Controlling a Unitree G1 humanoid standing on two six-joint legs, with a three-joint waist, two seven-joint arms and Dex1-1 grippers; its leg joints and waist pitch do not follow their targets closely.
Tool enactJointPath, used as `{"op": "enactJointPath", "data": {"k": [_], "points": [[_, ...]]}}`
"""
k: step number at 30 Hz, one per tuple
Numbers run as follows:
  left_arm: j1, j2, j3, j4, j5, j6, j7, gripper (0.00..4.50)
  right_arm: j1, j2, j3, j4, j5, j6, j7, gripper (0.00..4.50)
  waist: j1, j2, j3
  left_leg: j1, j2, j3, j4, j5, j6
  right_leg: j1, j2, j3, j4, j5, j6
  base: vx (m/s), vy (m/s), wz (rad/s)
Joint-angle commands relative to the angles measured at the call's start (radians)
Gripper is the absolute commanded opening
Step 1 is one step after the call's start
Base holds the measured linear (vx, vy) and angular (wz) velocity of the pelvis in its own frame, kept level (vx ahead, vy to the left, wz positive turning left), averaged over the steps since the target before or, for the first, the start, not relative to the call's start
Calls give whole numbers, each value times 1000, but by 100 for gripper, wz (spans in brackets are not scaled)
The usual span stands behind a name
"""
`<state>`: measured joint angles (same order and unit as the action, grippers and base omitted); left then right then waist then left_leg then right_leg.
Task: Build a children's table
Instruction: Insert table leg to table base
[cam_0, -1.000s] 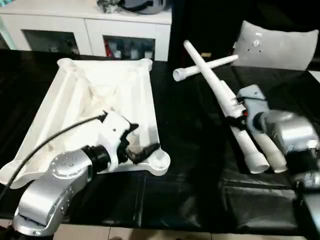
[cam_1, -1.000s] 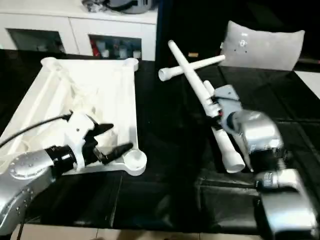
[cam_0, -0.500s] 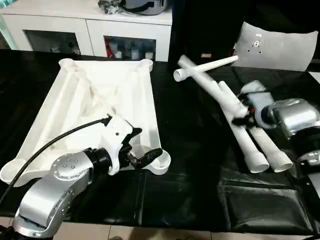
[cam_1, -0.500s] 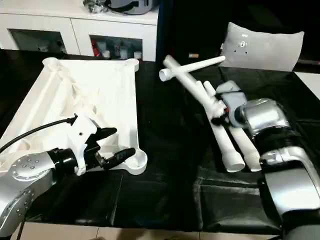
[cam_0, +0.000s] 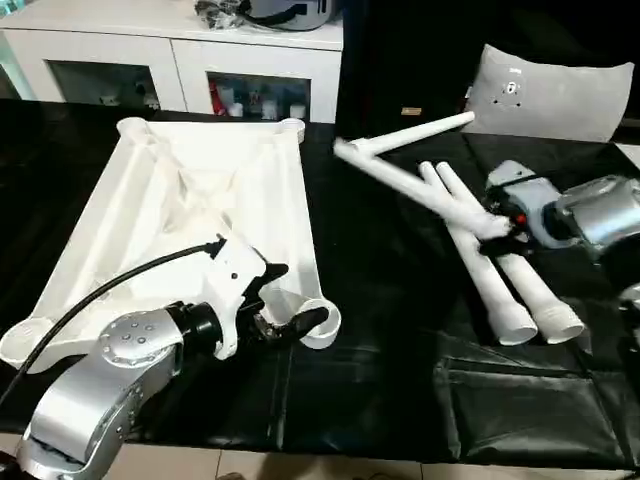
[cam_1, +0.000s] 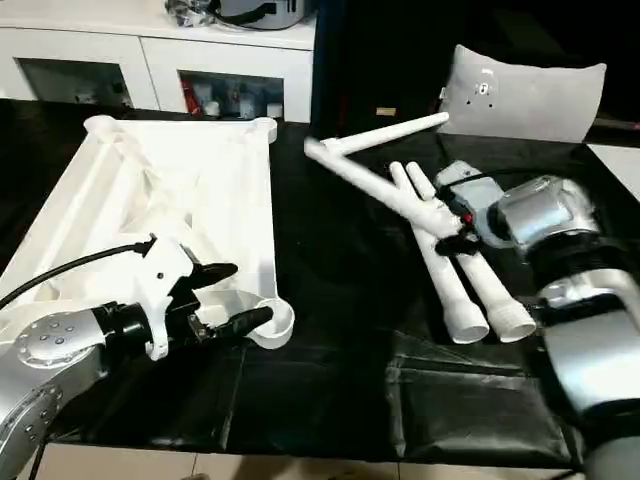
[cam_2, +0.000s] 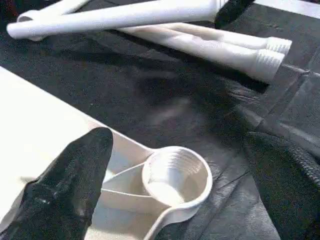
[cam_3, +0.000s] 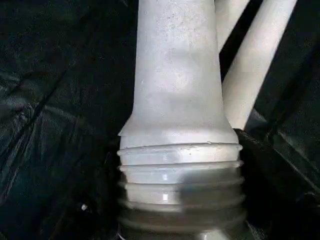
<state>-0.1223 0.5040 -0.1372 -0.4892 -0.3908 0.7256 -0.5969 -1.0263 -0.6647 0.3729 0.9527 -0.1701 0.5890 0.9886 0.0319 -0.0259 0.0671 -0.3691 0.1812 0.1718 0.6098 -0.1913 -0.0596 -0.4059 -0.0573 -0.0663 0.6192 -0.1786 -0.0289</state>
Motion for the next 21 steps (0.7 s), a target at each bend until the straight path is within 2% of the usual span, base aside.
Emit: {"op": "enactJointPath", "data": {"k": [1, 4, 5, 6, 11, 15, 21], "points": [[-2, 6, -11, -24, -2, 9, -7, 450, -37, -16, -55, 0, 14, -20, -19, 280, 0, -7, -64, 3, 41, -8, -52, -187, 33, 51, -66, 49, -76, -297, -205, 0, 0, 0], [-6, 6, -13, -20, -2, 8, -9, 450, -53, -19, -79, 18, 26, -33, -41, 280, -2, -6, -63, 2, 40, -9, -52, -199, 30, 50, -66, 47, -77, -315, -203, 0, 0, 0], [-9, 7, -14, -18, -2, 7, -11, 450, -59, -21, -94, 25, 39, -48, -49, 280, -2, -2, -63, 2, 39, -10, -52, -207, 27, 49, -66, 46, -78, -325, -202, 0, 0, 0], [-10, 7, -15, -16, -3, 6, -13, 450, -65, -22, -118, 28, 59, -65, -56, 280, -3, -4, -63, 4, 40, -9, -51, -217, 27, 47, -67, 47, -80, -335, -199, 0, 0, 0], [-14, 10, -17, -14, -6, 6, -18, 450, -84, -15, -150, 78, 52, -64, -124, 280, -3, -1, -63, 4, 38, -10, -51, -225, 23, 46, -64, 45, -79, -339, -198, 0, 0, 0], [-21, 11, -19, -10, -7, 8, -26, 450, -91, 1, -140, 155, 5, -87, -245, 280, -3, 3, -61, 6, 36, -10, -51, -244, 7, 42, -63, 44, -81, -347, -202, 0, 0, 0], [-23, 15, -18, -13, -15, 12, -34, 450, -87, 17, -115, 209, -40, -139, -330, 280, -4, 0, -63, 0, 36, -10, -50, -229, 8, 47, -64, 45, -74, -313, -203, 0, 0, 0]]}}
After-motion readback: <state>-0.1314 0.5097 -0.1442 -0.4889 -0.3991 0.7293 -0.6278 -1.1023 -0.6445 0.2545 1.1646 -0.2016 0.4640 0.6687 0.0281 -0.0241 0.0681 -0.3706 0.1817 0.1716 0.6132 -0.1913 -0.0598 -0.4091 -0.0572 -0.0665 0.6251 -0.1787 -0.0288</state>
